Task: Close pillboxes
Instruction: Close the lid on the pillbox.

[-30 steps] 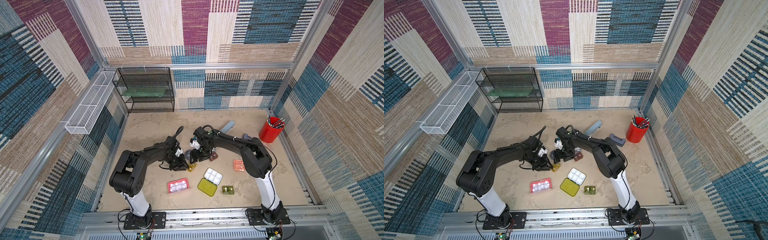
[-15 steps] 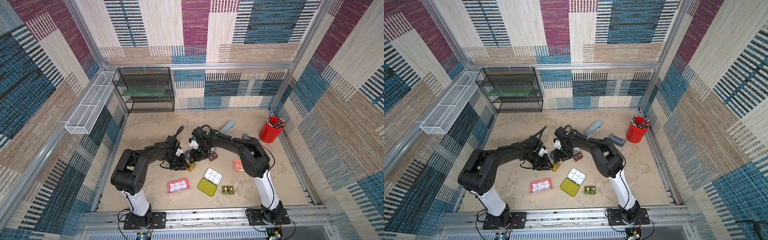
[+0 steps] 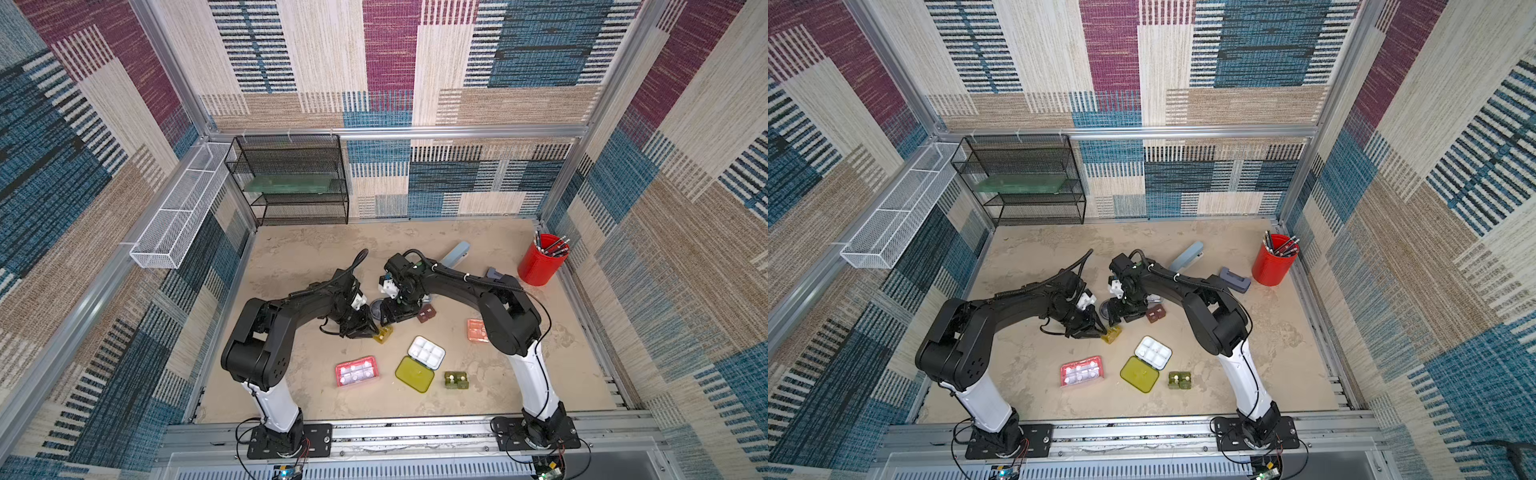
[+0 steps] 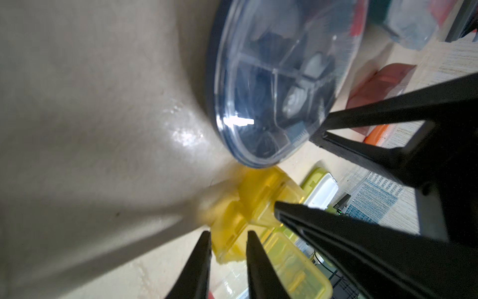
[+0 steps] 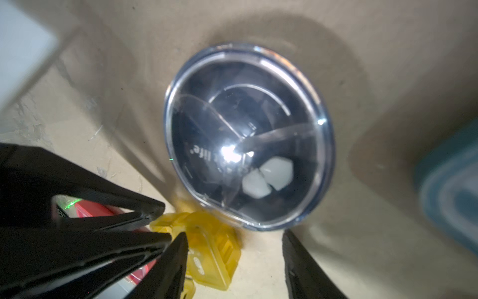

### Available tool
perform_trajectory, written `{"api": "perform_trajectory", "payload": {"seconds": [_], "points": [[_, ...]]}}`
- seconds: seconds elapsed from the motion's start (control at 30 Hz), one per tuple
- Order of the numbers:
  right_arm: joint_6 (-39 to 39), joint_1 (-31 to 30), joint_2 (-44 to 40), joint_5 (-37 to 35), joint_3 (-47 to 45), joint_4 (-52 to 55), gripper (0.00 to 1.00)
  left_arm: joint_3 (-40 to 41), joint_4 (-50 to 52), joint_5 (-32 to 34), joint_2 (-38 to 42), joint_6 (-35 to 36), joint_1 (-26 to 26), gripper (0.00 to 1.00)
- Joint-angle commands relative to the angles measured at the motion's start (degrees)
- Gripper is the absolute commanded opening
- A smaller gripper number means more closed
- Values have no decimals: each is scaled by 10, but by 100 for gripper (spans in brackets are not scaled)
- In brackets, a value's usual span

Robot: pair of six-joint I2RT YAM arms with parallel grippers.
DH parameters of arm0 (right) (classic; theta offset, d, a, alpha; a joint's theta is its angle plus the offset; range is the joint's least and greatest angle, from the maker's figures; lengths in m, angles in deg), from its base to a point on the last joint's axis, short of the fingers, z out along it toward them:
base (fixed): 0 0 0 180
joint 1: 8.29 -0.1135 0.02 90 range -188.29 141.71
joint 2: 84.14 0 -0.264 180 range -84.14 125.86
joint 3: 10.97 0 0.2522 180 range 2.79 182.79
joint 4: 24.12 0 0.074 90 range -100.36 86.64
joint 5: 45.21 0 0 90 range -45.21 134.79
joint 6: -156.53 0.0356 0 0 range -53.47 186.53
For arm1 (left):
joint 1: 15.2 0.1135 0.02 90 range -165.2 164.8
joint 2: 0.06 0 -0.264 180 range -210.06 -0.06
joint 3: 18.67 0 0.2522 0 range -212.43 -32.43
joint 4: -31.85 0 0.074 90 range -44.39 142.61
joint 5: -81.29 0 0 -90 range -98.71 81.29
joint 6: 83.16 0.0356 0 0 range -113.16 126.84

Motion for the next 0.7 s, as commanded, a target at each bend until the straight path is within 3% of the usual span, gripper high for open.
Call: {"api": "perform_trajectory", "payload": {"seconds": [0.0, 0.67], "points": [[4, 4, -7, -51, -5, 21, 61, -7, 9, 2, 9, 23, 0, 28], [13, 10, -50, -9, -60, -26, 60, 19, 48, 49, 146, 7, 0, 50]]}}
